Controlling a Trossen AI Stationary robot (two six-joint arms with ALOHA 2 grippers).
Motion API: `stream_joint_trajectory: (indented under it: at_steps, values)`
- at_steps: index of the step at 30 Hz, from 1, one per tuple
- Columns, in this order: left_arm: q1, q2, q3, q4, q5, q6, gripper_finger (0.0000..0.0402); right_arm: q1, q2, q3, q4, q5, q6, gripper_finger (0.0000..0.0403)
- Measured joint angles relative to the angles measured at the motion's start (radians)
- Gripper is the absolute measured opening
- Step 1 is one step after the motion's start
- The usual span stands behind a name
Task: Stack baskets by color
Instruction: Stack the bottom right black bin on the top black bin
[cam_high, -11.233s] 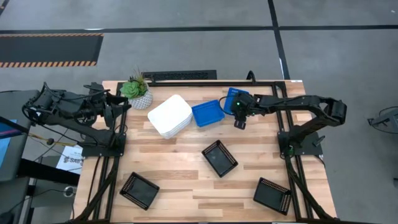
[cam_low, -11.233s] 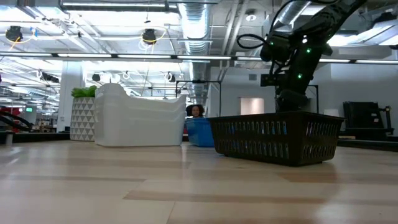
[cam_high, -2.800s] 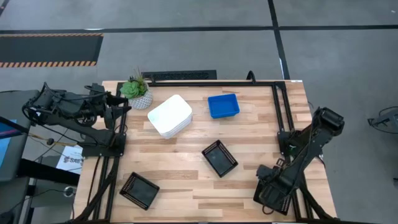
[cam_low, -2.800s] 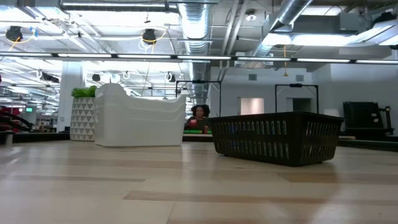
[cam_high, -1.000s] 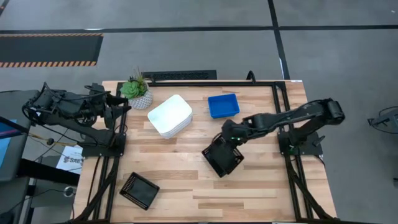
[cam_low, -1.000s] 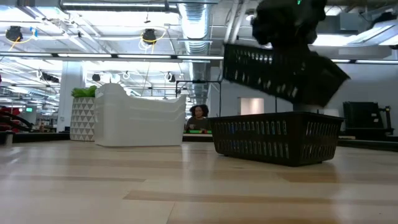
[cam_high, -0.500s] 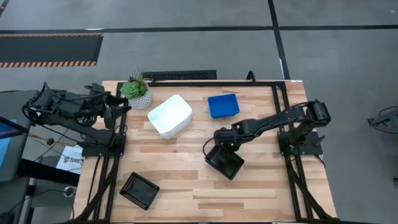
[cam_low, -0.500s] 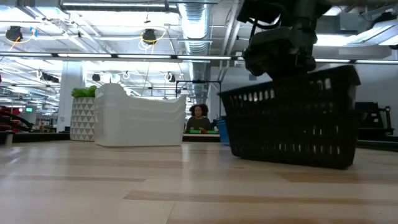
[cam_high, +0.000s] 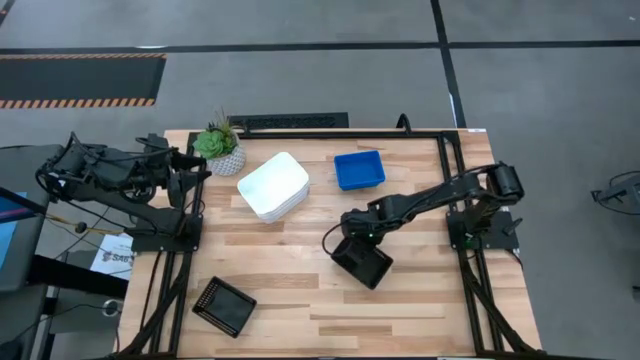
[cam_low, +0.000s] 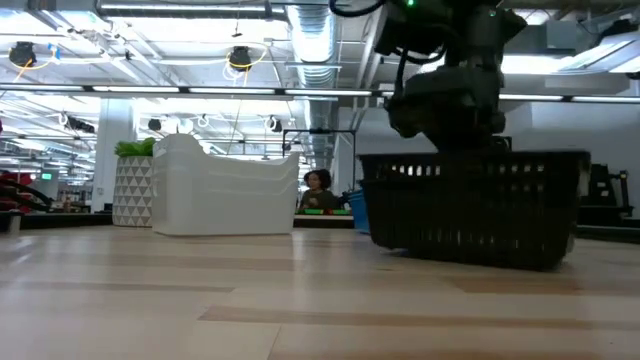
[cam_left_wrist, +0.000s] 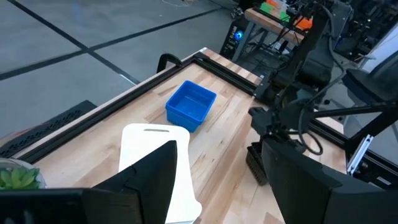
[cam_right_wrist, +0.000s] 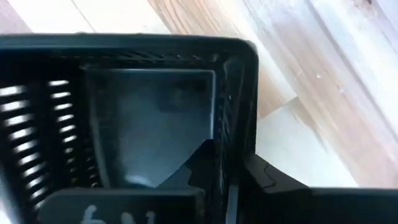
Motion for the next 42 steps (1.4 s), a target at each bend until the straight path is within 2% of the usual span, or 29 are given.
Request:
stream_joint_trajectory:
  at_steps: [8, 18, 25, 29, 33, 42]
  values:
    - [0.000, 0.000, 0.000, 0.000, 0.002, 0.000, 0.0224, -0.037, 0.047, 0.002, 0.013, 0.016, -0.067, 0.0072]
    - [0.000, 0.000, 0.000, 0.000, 0.001, -0.008, 0.0224, -0.169, 0.011, -0.002, 0.148, 0.070, -0.147, 0.0072]
    - [0.000, 0.000, 0.000, 0.000, 0.000, -0.008, 0.0224, -0.275, 0.018, -0.002, 0.245, 0.069, -0.271, 0.0072]
    - [0.000, 0.000, 0.000, 0.000, 0.034, -0.008, 0.0224, -0.304, 0.015, -0.001, 0.265, 0.062, -0.305, 0.0075]
    - [0.000, 0.000, 0.000, -0.001, 0.069, -0.008, 0.0224, -0.308, 0.010, 0.003, 0.259, 0.059, -0.324, 0.0104]
    - [0.000, 0.013, 0.000, -0.031, 0.087, -0.041, 0.0224, -0.266, 0.007, 0.085, 0.138, 0.077, -0.345, 0.0225]
